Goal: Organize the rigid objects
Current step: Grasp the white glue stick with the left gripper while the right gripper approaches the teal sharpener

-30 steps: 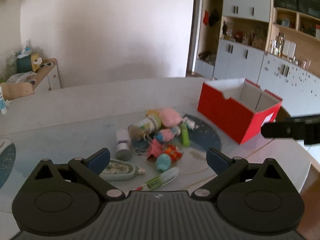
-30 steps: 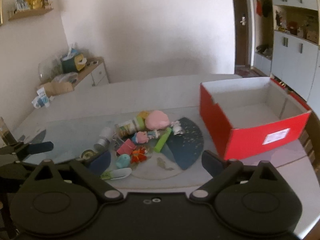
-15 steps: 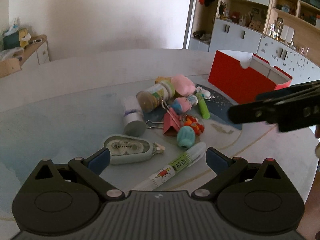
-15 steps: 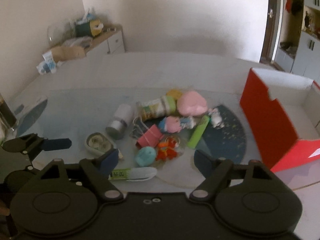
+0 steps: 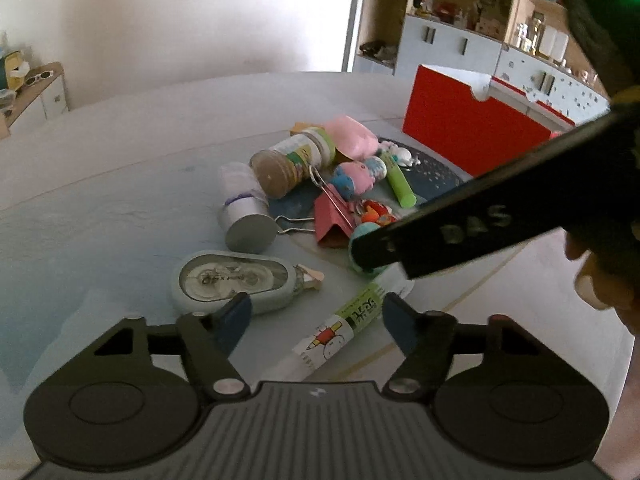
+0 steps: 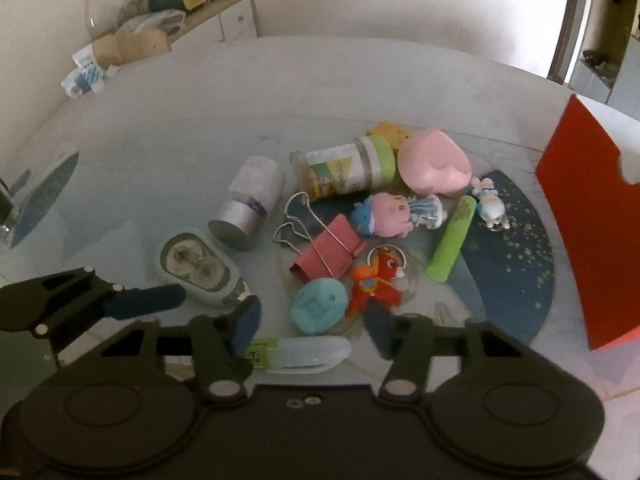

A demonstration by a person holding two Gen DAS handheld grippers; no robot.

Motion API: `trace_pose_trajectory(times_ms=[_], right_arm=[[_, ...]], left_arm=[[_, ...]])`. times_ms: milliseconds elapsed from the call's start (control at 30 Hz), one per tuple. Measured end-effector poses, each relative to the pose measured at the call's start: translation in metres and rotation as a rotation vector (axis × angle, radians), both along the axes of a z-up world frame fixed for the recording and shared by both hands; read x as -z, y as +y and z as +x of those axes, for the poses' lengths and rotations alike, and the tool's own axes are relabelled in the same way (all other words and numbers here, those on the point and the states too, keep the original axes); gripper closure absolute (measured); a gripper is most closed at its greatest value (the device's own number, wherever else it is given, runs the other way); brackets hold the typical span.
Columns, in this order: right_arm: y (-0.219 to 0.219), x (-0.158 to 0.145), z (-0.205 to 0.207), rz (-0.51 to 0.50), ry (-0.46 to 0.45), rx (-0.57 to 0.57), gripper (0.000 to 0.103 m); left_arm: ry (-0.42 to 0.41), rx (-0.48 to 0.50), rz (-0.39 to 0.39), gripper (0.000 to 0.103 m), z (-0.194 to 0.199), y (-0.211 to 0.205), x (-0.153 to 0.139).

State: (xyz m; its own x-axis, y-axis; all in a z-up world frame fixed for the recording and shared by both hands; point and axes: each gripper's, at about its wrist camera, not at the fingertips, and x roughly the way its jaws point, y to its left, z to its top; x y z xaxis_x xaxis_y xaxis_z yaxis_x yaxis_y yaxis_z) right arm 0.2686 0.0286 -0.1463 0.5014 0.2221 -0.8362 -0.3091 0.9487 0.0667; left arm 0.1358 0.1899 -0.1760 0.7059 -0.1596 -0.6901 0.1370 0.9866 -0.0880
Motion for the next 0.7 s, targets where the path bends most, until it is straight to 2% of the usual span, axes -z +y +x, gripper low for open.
trace_pose_trajectory(times_ms=[67, 133, 333, 433, 600, 700], right_arm=[[0.002, 0.003, 0.003, 0.001, 0.014, -0.004, 0.051], [0.005, 0.005, 0.005, -0.008, 0.019, -0.007, 0.051], [0.007, 0.010, 0.010, -0.024, 0.037, -0.007, 0.053], [0.009, 0.011, 0.011, -0.031, 0.036, -0.004, 0.053], [0.014, 0.013, 0.012, -0.043, 0.024, -0.010, 0.053], [0.014, 0.014, 0.013, -0.047, 0.017, 0.000, 0.058]], left_arm=[[0.006, 0.012, 0.004, 0.043, 0.001, -0.001, 0.002], [0.009, 0.019, 0.012, 0.045, 0.003, -0.002, 0.003], [0.025, 0.063, 0.017, 0.061, 0.005, -0.004, 0.008], [0.021, 0.077, 0.032, 0.062, 0.004, -0.007, 0.009], [0.018, 0.102, 0.044, 0.070, 0.004, -0.009, 0.011], [0.022, 0.114, 0.033, 0.072, 0.003, -0.010, 0.011]])
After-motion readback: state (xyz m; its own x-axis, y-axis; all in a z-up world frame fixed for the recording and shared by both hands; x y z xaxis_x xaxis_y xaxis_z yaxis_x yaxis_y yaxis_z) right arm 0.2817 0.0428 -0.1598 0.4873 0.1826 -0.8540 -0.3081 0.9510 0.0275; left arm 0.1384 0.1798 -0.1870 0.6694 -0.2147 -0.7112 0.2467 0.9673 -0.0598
